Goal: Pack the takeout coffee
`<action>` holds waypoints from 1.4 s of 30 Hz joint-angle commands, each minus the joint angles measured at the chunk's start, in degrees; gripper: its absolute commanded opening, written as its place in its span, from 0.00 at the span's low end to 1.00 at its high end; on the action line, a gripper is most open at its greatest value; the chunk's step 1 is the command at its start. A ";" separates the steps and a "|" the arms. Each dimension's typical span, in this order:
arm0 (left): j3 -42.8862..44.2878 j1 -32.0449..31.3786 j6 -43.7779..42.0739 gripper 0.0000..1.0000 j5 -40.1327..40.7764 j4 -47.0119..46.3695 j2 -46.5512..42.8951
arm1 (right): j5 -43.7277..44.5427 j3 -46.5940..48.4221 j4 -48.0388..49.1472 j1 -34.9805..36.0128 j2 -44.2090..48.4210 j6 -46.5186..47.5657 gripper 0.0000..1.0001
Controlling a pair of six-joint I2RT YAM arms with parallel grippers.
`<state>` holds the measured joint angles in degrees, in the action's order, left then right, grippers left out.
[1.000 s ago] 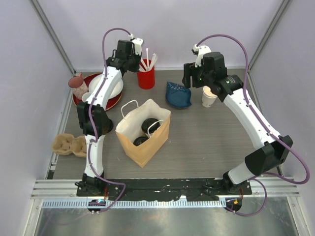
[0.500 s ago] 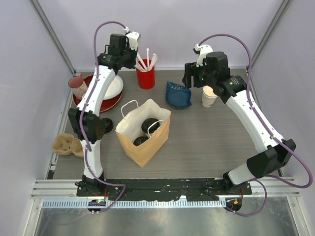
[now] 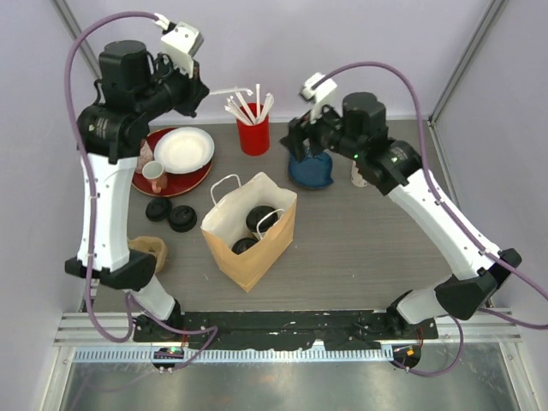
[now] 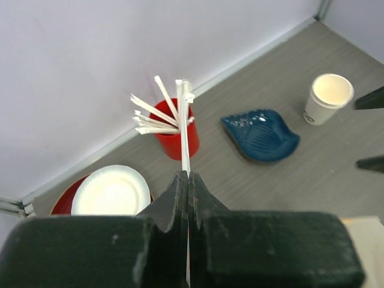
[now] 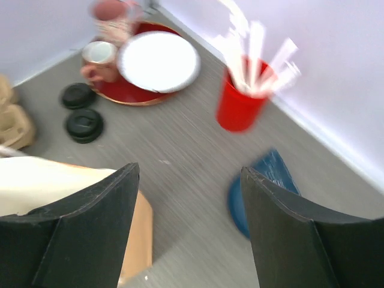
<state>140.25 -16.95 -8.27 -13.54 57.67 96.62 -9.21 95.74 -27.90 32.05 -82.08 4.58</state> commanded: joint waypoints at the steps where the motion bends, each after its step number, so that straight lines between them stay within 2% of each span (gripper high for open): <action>1: 0.74 -1.68 -3.32 0.00 -6.06 11.84 -3.98 | 3.40 5.33 9.08 13.98 -0.18 20.00 0.74; 3: 0.12 -2.73 -4.12 0.00 -6.15 14.21 -5.29 | 2.45 3.41 14.68 16.80 -0.62 26.85 0.75; 7: -0.41 -3.35 -3.42 0.00 -8.43 16.16 -7.93 | -0.63 4.88 17.36 19.80 -3.95 31.97 0.74; 13: -0.15 -3.62 -2.72 0.00 -12.56 18.35 -9.52 | -0.72 9.63 17.71 20.33 -8.70 31.81 0.68; 16: 0.73 -3.62 -2.19 0.00 -15.10 18.88 -9.70 | -1.34 12.88 16.30 20.77 -11.25 31.55 0.58; 19: 1.69 -3.62 -2.18 0.00 -17.57 19.41 -9.69 | 1.82 15.17 16.39 21.12 -13.18 29.88 0.39; 20: 1.79 -3.62 -2.27 0.00 -17.83 19.67 -9.78 | 2.96 15.61 16.47 21.12 -13.45 29.00 0.24; 21: 1.96 -3.62 -2.27 0.00 -18.10 19.76 -9.78 | 3.84 16.22 16.56 21.12 -13.63 28.30 0.14; 23: 2.31 -3.62 -2.10 0.00 -18.36 19.76 -9.78 | 7.62 16.23 17.35 21.12 -13.02 26.37 0.01; 25: 2.66 -3.62 -1.14 0.01 -17.06 19.15 -9.69 | 13.12 15.88 18.67 21.12 -11.97 23.64 0.01; 26: 2.75 -3.62 -0.35 0.15 -15.57 17.84 -9.69 | 14.91 15.62 19.37 21.12 -11.44 22.85 0.01; 27: 2.75 -3.62 0.36 0.58 -14.07 17.05 -9.52 | 17.36 15.61 19.55 21.12 -11.08 21.19 0.01; 30: 2.67 -3.62 2.91 1.00 -5.03 13.63 -9.43 | 25.19 15.44 19.81 21.12 -8.36 16.72 0.01; 32: 2.40 -3.53 3.87 1.00 2.16 12.12 -9.17 | 25.31 15.17 18.94 21.12 -4.78 11.89 0.01; 35: 0.83 -3.35 4.32 1.00 8.24 9.49 -8.99 | 19.26 12.82 18.58 21.73 -0.28 3.79 0.01; 38: -2.77 -2.74 4.49 1.00 9.49 7.02 -8.90 | 16.95 10.96 15.45 22.09 3.33 -2.09 0.01; 42: -8.13 -1.51 5.19 1.00 11.86 3.77 -8.55 | 6.09 11.13 7.53 22.17 2.20 -9.40 0.01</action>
<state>135.92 -19.68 -4.62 -6.87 67.29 87.94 6.70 106.80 -13.96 53.87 -78.98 6.24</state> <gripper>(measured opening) 0.996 0.049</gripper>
